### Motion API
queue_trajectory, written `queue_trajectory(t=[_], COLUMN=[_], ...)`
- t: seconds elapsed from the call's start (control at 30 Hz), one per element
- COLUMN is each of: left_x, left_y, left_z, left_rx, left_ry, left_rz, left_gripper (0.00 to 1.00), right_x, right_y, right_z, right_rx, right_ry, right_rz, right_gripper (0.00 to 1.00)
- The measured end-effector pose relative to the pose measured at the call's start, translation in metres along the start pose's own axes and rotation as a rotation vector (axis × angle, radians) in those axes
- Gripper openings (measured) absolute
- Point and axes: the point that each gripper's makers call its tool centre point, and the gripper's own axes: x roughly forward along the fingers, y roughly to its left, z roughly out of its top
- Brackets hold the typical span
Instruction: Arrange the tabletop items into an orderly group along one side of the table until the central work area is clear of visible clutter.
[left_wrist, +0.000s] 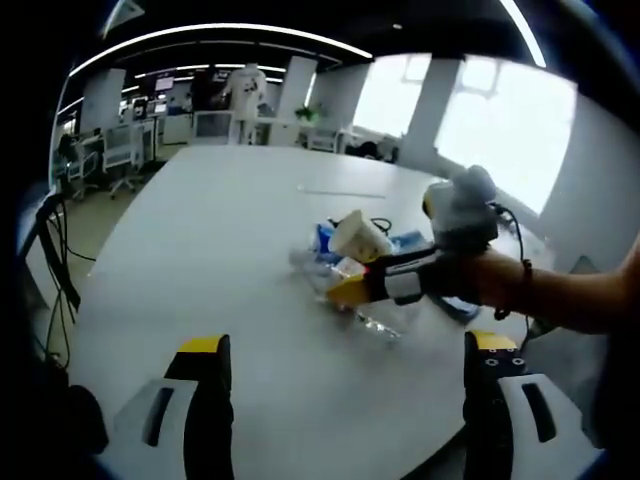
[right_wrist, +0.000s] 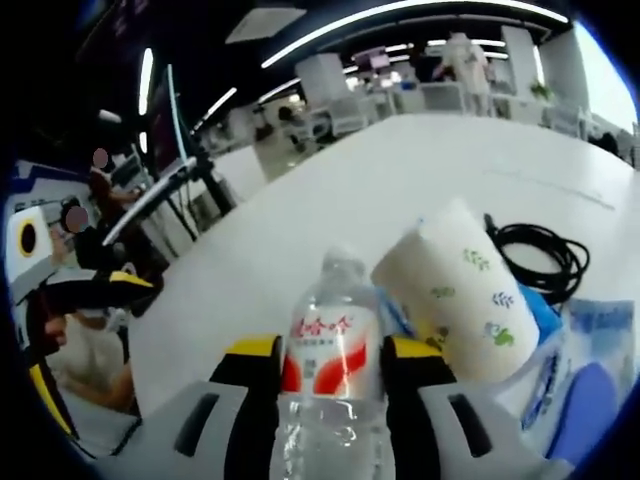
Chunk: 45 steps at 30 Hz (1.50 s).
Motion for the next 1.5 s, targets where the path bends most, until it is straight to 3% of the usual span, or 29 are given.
queue_trajectory(t=[0.2, 0.53, 0.87, 1.3, 1.5], left_x=[-0.002, -0.005, -0.005, -0.004, -0.006], left_y=[-0.002, -0.003, -0.006, -0.010, -0.012], left_z=[0.006, 0.005, 0.003, 0.006, 0.009], left_rx=[-0.017, -0.002, 0.006, 0.027, 0.048], left_ry=[-0.032, -0.022, -0.016, -0.025, -0.040], left_rz=[-0.007, -0.005, -0.009, -0.009, -0.005], left_gripper=[0.96, 0.96, 0.95, 0.95, 0.95], right_x=[-0.001, -0.005, -0.011, -0.024, -0.027], right_y=[0.003, 0.016, 0.031, 0.043, 0.046], right_z=[-0.001, -0.007, 0.006, 0.035, 0.041], right_rx=[0.000, 0.013, 0.028, -0.034, -0.050], right_ry=[0.006, 0.024, -0.036, -0.159, -0.182], right_rz=[0.012, 0.055, 0.123, 0.173, 0.180], right_gripper=[0.36, 0.35, 0.34, 0.33, 0.32])
